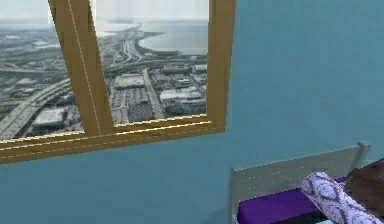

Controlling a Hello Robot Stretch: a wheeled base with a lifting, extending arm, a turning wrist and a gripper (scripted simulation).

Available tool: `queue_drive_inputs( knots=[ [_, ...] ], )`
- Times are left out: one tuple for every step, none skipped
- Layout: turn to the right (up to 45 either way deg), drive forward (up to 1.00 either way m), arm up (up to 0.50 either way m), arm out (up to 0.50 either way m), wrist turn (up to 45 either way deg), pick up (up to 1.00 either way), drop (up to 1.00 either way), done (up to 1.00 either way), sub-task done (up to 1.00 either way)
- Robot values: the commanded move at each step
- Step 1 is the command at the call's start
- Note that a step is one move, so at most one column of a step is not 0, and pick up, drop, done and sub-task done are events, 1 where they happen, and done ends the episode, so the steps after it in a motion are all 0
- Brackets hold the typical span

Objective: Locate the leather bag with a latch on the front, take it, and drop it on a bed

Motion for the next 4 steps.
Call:
queue_drive_inputs(
  knots=[
    [0.0,0.0,0.0,0.0,45.0,0.0,0.0,0.0,0.0],
    [0.0,0.0,0.0,0.0,27.0,0.0,0.0,0.0,0.0],
    [0.0,0.0,-0.4,0.0,0.0,0.0,0.0,0.0,0.0],
    [0.0,0.0,-0.32,0.0,0.0,0.0,0.0,0.0,0.0]
  ],
)
